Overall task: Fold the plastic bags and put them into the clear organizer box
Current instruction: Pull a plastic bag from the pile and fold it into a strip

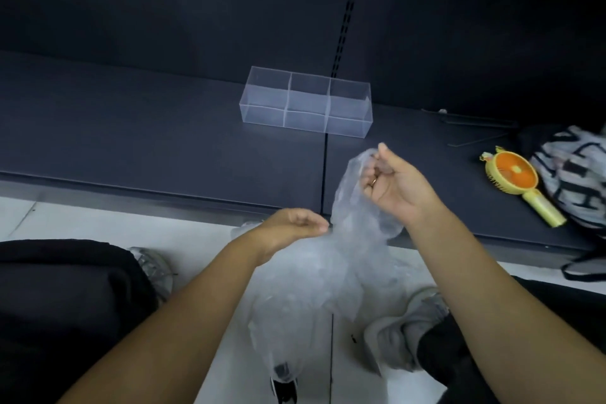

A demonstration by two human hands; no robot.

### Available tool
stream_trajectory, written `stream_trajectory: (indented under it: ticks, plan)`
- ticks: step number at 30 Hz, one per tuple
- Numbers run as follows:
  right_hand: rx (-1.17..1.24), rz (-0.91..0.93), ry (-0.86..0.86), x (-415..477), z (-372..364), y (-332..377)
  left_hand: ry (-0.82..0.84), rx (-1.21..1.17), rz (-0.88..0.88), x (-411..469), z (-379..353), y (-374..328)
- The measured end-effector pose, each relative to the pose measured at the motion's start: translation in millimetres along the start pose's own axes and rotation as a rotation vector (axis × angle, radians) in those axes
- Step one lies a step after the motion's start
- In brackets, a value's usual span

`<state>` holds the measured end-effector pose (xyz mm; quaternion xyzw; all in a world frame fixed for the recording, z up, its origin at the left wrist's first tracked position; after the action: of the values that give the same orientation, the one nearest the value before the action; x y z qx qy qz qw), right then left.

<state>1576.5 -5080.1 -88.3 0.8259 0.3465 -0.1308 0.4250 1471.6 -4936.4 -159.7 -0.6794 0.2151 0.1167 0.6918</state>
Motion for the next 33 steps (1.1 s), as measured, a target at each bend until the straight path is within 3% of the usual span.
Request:
stream_trajectory:
  ticks: [3, 5, 7, 9, 11, 14, 16, 18, 20, 21, 23, 25, 26, 27, 29, 33]
  plan:
    - [0.212, -0.039, -0.036, -9.1, 11.4, -1.7, -0.092, -0.143, 0.004, 2.3, 5.5, 1.8]
    - [0.013, -0.007, -0.095, -20.5, 19.9, 2.3, -0.153, -0.302, 0.108, 3.9, 6.4, 7.9]
    - [-0.06, 0.061, -0.115, -24.3, 27.9, 1.8, -0.058, -0.412, 0.255, 2.3, -7.8, 14.6]
    - [0.043, 0.006, 0.021, -23.4, 23.9, -11.6, 0.071, -0.568, 0.31, 1.9, -26.5, 17.8]
    - [0.142, -0.105, 0.037, -22.4, 26.1, -18.7, 0.018, -0.751, 0.289, 3.5, -33.8, 14.0]
    - [-0.037, -0.105, -0.194, -12.9, 50.9, -11.9, -0.235, -0.813, 0.206, 10.5, -21.9, 7.4]
    - [-0.193, -0.116, -0.474, -11.5, 80.3, -2.3, -0.415, -0.732, 0.116, 11.1, -1.3, 3.2]
    - [-0.499, -0.094, -0.74, -16.9, 107.6, 13.7, -0.513, -0.64, 0.058, 7.2, 15.8, -0.1]
    - [-0.829, 0.112, -0.905, -18.2, 114.9, 34.8, -0.539, -0.507, 0.025, 5.4, 25.3, -3.3]
    - [-0.916, 0.271, -0.868, -17.2, 102.8, 42.2, -0.527, -0.424, 0.0, 5.4, 27.0, -7.0]
    - [-1.037, 0.451, -0.49, -12.2, 51.4, 38.0, -0.482, -0.321, -0.052, 5.5, 25.2, -14.6]
    - [-1.316, 0.357, -0.099, -5.6, 6.5, 7.7, -0.42, -0.298, -0.111, 6.1, 19.7, -20.3]
    - [-1.44, 0.332, -0.007, -4.7, -4.7, -6.0, -0.383, -0.3, -0.127, 5.9, 16.4, -22.8]
    - [-1.476, 0.345, 0.02, -3.9, -8.5, -14.6, -0.346, -0.295, -0.133, 5.8, 14.6, -24.3]
    - [-1.252, 0.389, -0.039, -6.5, -6.3, -16.3, -0.313, -0.268, -0.127, 4.3, 16.9, -25.4]
    - [-0.933, 0.354, -0.178, -6.5, 24.4, -3.8, -0.396, -0.308, -0.096, -2.1, 41.0, -18.6]
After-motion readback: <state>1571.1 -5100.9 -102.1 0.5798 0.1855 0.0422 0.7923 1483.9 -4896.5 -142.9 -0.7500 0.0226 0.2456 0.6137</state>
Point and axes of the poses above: each hand's wrist, its own x-axis towards the middle knuckle, its own z-axis out of the back of the hand, y = z × x, the point moved 6 cm from there along x, towards the middle knuckle, and after that the axes turned 3 degrees about -z, right-handed, at the moved point
